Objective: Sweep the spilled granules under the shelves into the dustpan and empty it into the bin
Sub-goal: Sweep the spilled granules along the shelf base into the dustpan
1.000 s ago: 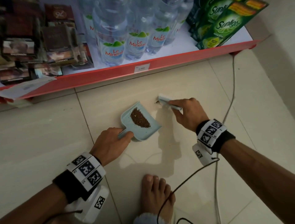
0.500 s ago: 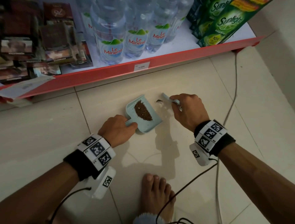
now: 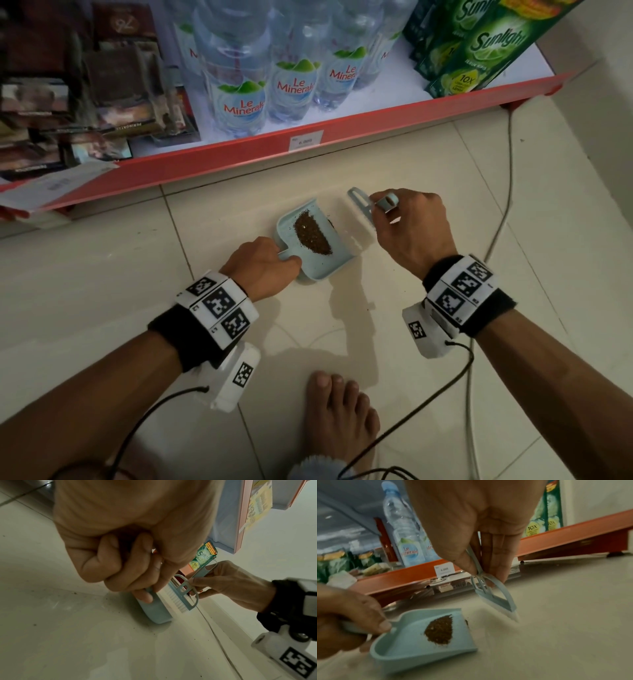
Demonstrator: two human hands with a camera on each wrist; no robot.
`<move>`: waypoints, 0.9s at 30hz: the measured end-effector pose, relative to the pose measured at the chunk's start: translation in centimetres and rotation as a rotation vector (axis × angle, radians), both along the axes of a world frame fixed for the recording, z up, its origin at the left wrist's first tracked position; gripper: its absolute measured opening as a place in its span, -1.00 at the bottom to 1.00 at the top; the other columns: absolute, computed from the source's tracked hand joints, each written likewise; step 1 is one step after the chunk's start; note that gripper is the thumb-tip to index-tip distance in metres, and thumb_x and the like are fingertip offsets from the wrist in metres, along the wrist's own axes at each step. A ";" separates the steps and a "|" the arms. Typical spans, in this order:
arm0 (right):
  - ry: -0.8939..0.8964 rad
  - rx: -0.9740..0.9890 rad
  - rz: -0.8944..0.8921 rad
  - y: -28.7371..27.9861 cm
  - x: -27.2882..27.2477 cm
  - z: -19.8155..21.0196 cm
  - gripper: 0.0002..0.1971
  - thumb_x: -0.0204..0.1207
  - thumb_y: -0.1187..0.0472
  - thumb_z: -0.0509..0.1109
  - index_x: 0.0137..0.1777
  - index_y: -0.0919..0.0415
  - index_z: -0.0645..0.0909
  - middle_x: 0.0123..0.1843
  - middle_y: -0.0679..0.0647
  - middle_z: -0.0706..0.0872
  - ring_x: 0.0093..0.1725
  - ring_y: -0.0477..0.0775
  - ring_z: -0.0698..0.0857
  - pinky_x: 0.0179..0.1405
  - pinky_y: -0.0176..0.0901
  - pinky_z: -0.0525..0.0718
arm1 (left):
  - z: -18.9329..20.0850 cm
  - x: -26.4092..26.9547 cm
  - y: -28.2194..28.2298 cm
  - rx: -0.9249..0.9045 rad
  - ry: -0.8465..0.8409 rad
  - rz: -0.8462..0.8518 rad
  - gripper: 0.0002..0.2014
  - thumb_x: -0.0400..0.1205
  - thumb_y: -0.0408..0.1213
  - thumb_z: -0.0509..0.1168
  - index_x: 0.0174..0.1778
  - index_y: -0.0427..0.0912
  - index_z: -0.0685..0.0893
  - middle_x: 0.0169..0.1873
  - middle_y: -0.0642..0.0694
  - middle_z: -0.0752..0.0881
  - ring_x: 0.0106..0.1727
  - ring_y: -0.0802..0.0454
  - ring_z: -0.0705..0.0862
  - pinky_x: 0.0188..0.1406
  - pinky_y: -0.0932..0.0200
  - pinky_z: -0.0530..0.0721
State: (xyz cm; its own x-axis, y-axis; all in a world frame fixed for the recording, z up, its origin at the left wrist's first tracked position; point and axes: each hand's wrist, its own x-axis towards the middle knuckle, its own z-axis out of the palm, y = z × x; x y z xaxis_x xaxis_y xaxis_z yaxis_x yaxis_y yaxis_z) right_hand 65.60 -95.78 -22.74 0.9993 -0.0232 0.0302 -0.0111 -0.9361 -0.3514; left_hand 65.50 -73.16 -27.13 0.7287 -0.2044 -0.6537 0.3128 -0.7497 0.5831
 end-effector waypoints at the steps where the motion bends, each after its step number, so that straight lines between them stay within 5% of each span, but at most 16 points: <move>1: 0.012 -0.048 0.021 0.1 0.0 -0.2 -0.80 0.58 0.23 0.28 -0.09 0.23 0.74 -0.23 0.15 0.79 -0.29 0.22 0.73 -0.25 0.06 0.74 | 0.0 0.0 0.0 0.002 0.001 -0.001 -0.69 0.57 -0.02 0.31 -0.08 -0.21 0.76 -0.20 -0.14 0.76 -0.12 -0.12 0.73 -0.09 0.05 0.68; 4: 0.101 -0.094 0.113 0.9 -0.5 -0.8 -0.77 0.61 0.21 0.24 -0.10 0.26 0.72 -0.21 0.15 0.77 -0.28 0.22 0.70 -0.22 0.06 0.71 | 0.1 -0.1 0.0 0.013 0.004 -0.003 -0.69 0.57 -0.02 0.30 -0.08 -0.22 0.76 -0.17 -0.16 0.77 -0.10 -0.13 0.73 -0.03 0.00 0.71; 10: 0.099 0.185 0.088 1.3 -0.5 -0.2 -0.82 0.58 0.25 0.38 0.02 0.19 0.82 -0.18 0.04 0.87 -0.28 -0.02 0.83 -0.16 -0.09 0.81 | 0.3 -0.1 0.5 0.033 0.004 -0.001 -0.70 0.57 -0.03 0.32 -0.05 -0.21 0.75 -0.13 -0.17 0.76 -0.06 -0.14 0.72 -0.02 0.02 0.71; 13: 0.018 0.095 -0.012 0.6 0.3 0.0 -0.80 0.60 0.20 0.33 -0.01 0.18 0.80 -0.20 0.10 0.86 -0.27 0.12 0.81 -0.17 0.01 0.79 | 0.4 -0.2 0.6 0.025 0.004 0.003 -0.70 0.58 -0.04 0.32 -0.04 -0.23 0.75 -0.12 -0.18 0.77 -0.06 -0.15 0.73 -0.03 0.01 0.70; 17: 0.044 -0.108 0.077 0.7 0.1 -0.4 -0.75 0.65 0.19 0.23 -0.02 0.22 0.74 -0.16 0.15 0.78 -0.22 0.24 0.73 -0.21 0.06 0.71 | 0.4 -0.4 0.8 0.018 0.011 0.007 -0.73 0.58 -0.06 0.32 -0.08 -0.22 0.73 -0.15 -0.18 0.76 -0.07 -0.15 0.73 -0.06 0.03 0.68; 21: 0.174 0.058 0.203 1.6 -0.4 -0.3 -0.79 0.59 0.24 0.36 0.10 0.15 0.81 -0.08 0.07 0.86 -0.16 0.07 0.80 -0.02 -0.03 0.75 | 0.4 -0.3 0.9 0.015 0.010 0.007 -0.76 0.57 -0.07 0.32 -0.09 -0.18 0.72 -0.17 -0.14 0.74 -0.06 -0.15 0.72 -0.02 0.03 0.68; 24: 0.089 0.141 0.171 1.4 0.2 0.4 -0.82 0.56 0.27 0.39 0.06 0.16 0.81 -0.14 0.01 0.87 -0.23 -0.05 0.83 -0.05 -0.07 0.79 | 0.3 -0.2 1.1 0.025 0.013 0.004 -0.77 0.56 -0.06 0.33 -0.13 -0.17 0.71 -0.24 -0.10 0.72 -0.10 -0.13 0.71 -0.13 0.08 0.65; 27: -0.030 0.059 0.109 1.0 1.0 0.4 -0.82 0.56 0.26 0.35 0.00 0.18 0.80 -0.16 0.08 0.86 -0.24 0.10 0.82 -0.15 0.02 0.79 | 0.2 -0.2 1.2 0.023 0.013 0.000 -0.78 0.55 -0.08 0.34 -0.20 -0.18 0.70 -0.32 -0.08 0.69 -0.17 -0.09 0.70 -0.25 0.13 0.58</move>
